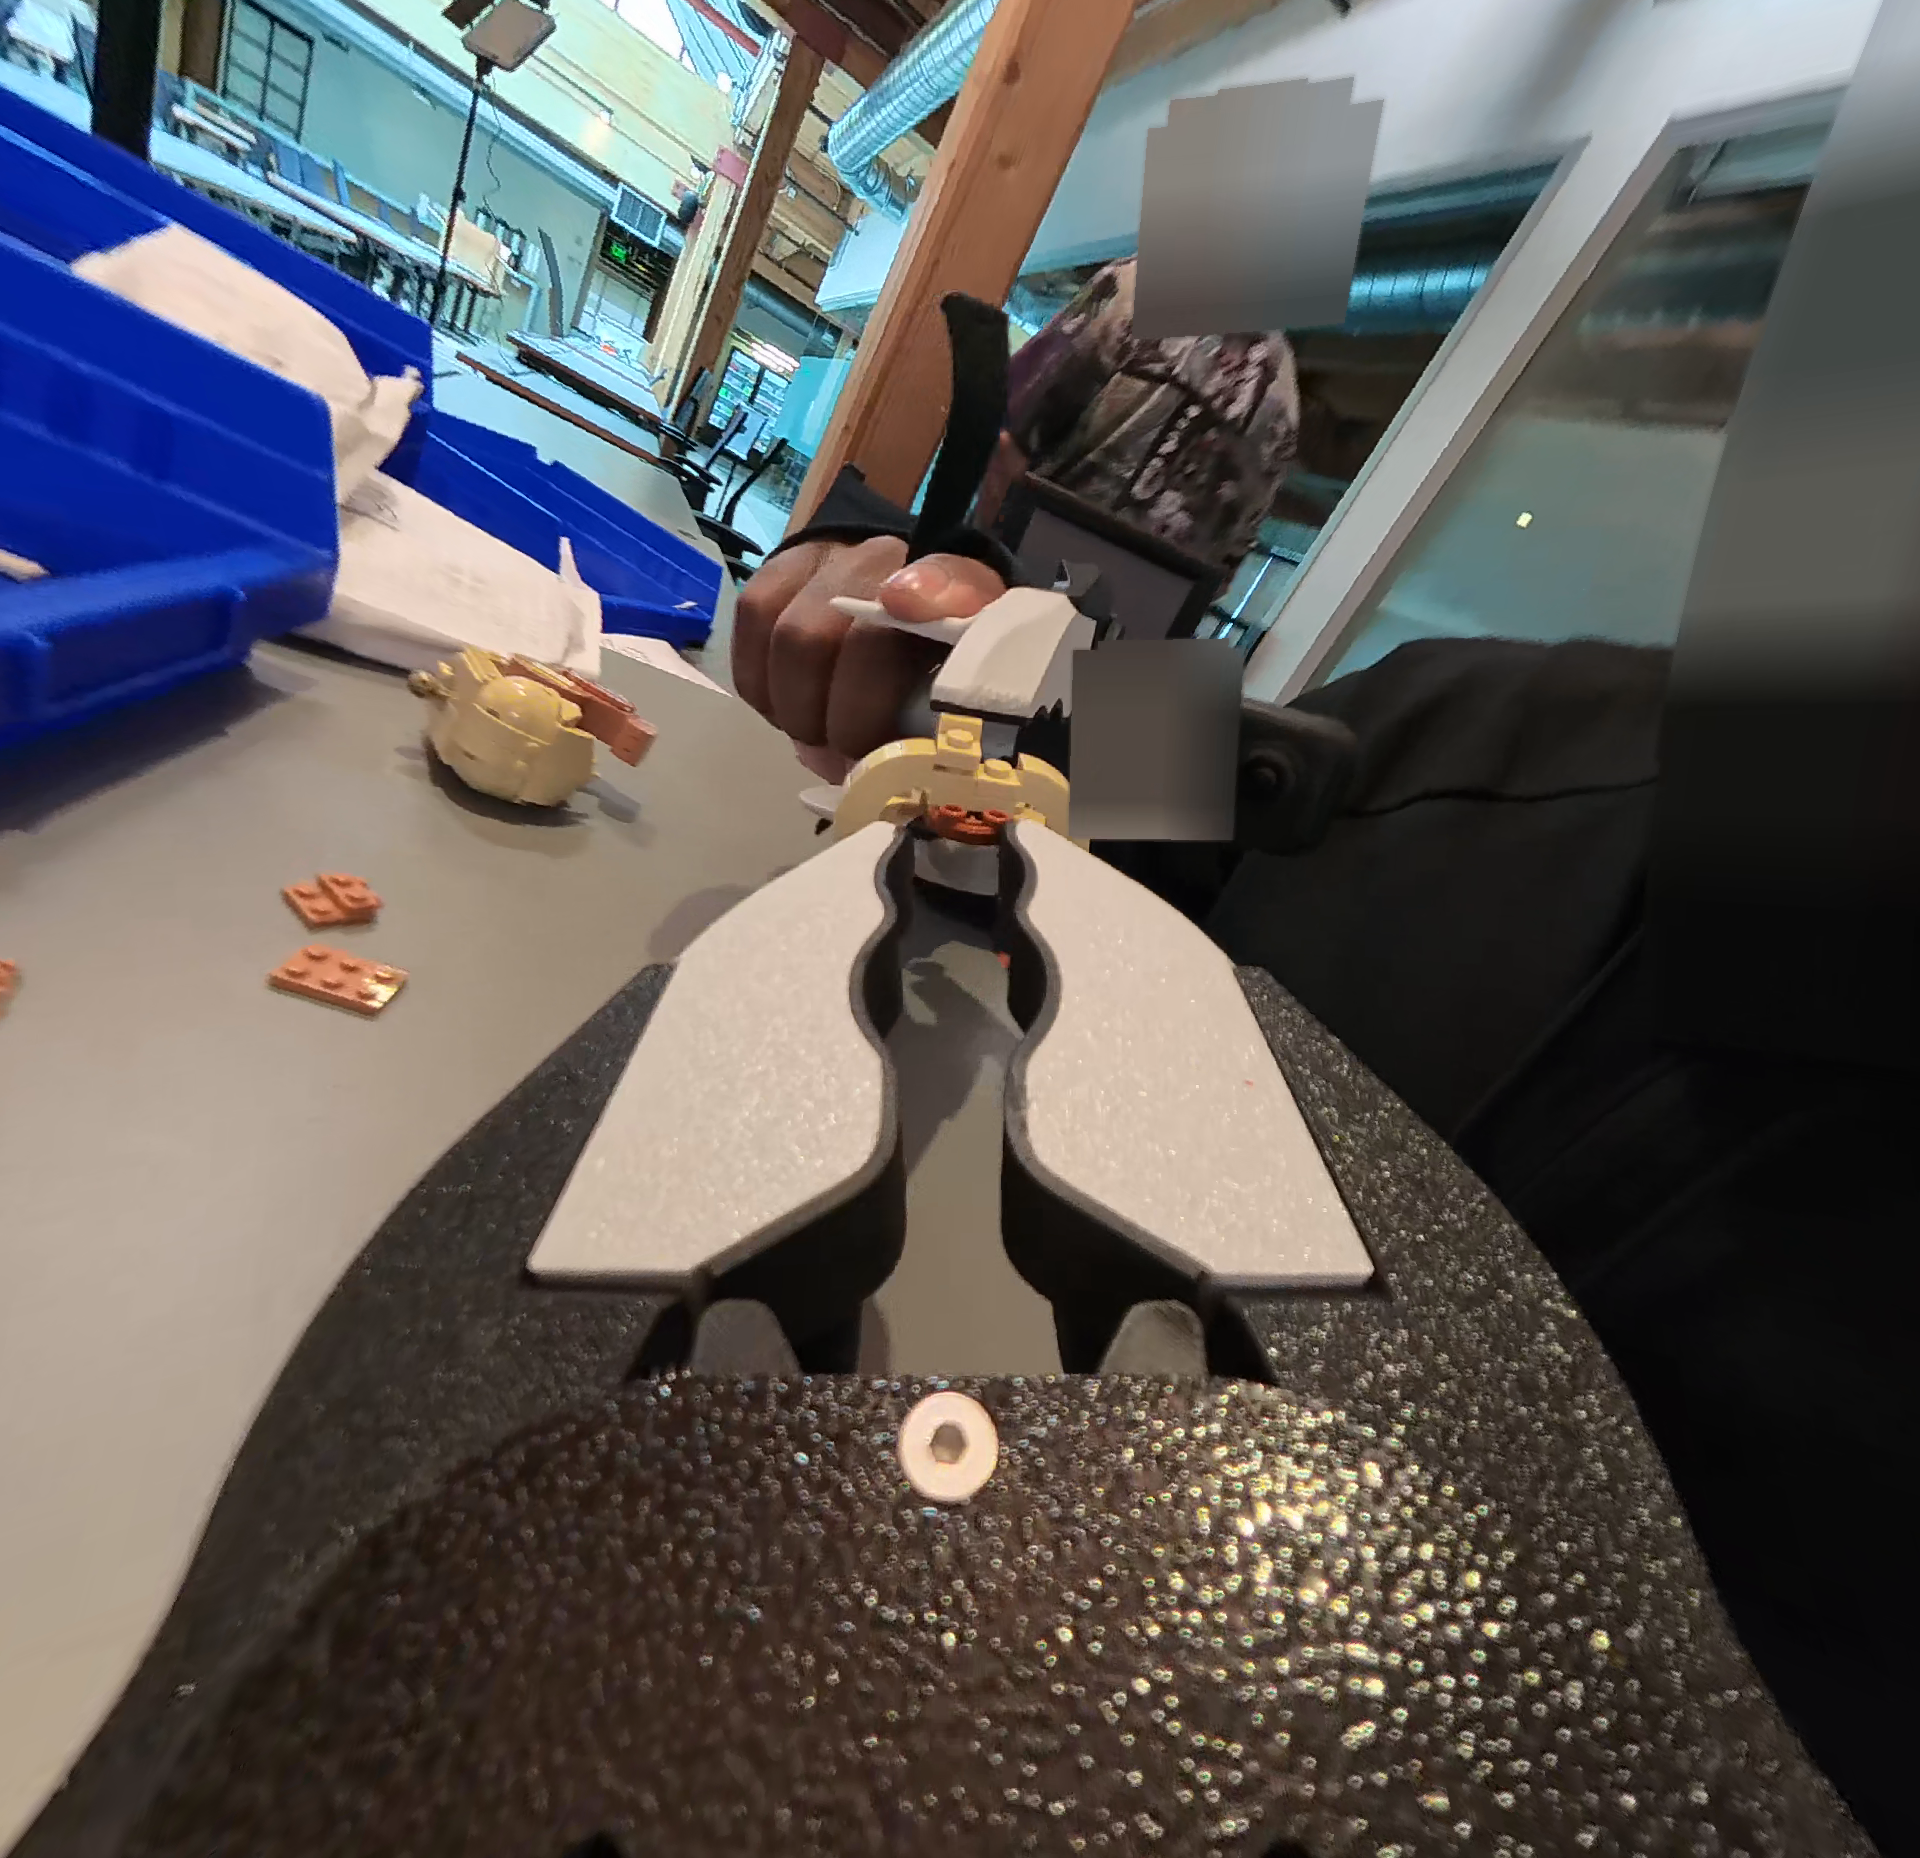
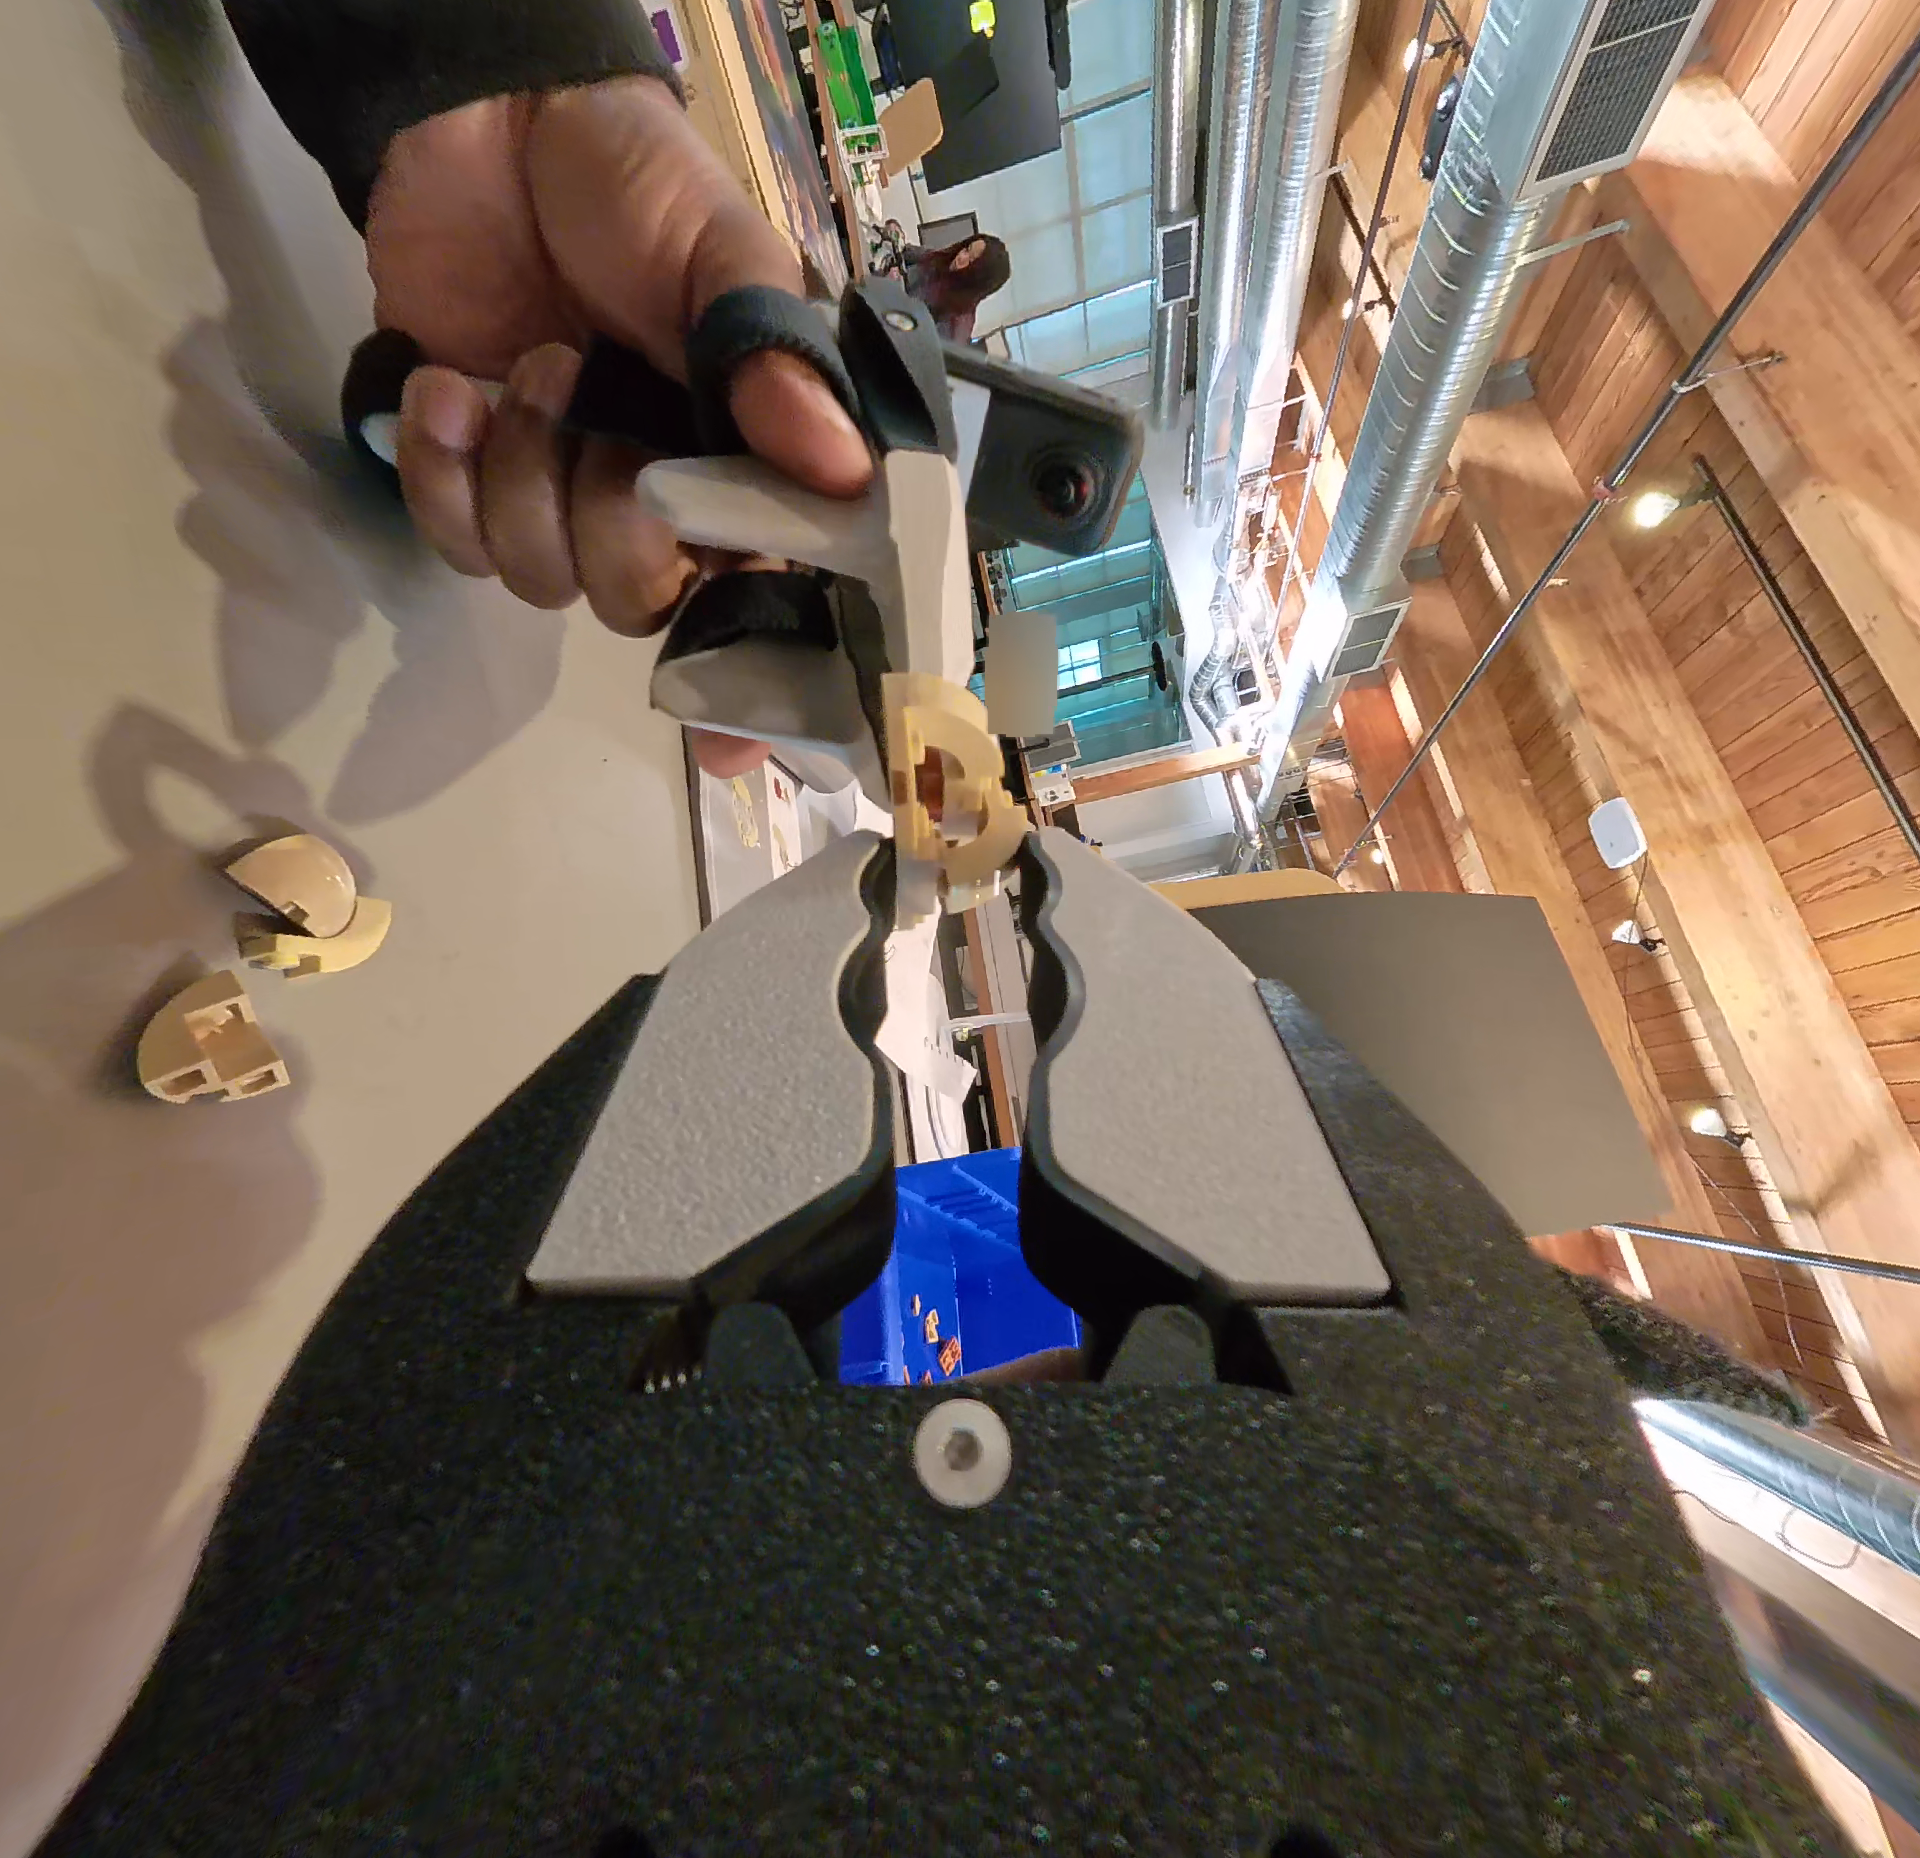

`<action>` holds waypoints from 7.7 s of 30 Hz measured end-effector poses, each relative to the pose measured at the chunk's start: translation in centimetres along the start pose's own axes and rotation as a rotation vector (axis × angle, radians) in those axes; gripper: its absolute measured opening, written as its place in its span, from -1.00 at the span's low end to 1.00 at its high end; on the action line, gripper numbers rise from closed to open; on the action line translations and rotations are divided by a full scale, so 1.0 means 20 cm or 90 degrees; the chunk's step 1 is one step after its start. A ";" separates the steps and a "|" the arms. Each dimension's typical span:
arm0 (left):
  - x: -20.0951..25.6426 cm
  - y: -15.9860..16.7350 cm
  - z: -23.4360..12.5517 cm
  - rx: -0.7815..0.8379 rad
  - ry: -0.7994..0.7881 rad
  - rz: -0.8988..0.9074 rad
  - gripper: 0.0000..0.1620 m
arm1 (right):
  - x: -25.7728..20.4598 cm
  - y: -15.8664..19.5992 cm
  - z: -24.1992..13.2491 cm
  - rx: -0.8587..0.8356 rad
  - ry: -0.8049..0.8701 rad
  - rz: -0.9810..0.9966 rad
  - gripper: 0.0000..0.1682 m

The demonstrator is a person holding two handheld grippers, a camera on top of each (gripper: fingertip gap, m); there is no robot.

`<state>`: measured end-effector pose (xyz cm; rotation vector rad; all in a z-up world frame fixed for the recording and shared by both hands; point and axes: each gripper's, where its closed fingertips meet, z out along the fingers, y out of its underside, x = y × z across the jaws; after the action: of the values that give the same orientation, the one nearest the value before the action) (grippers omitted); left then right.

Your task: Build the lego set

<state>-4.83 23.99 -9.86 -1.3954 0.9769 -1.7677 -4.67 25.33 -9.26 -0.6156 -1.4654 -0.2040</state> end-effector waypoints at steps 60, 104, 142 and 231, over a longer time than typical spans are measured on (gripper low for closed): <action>0.09 0.03 0.10 -0.027 -0.049 0.244 -0.37 | 0.02 -0.11 -0.03 0.048 0.054 -0.041 -0.74; 0.10 0.02 0.10 -0.014 -0.045 0.271 -0.37 | 0.04 -0.12 -0.02 0.042 0.075 -0.057 -0.76; 0.12 0.10 0.12 -0.093 -0.011 0.231 -0.37 | -0.03 -0.16 -0.02 0.092 0.026 -0.003 -0.73; -0.28 0.02 -0.21 -0.177 -0.470 0.434 -0.37 | -0.24 0.11 -0.03 0.004 -0.427 0.945 -0.51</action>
<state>-7.84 29.25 -13.56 -1.4673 1.1017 -0.5619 -3.68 25.66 -14.49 -1.6906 -1.2380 1.2552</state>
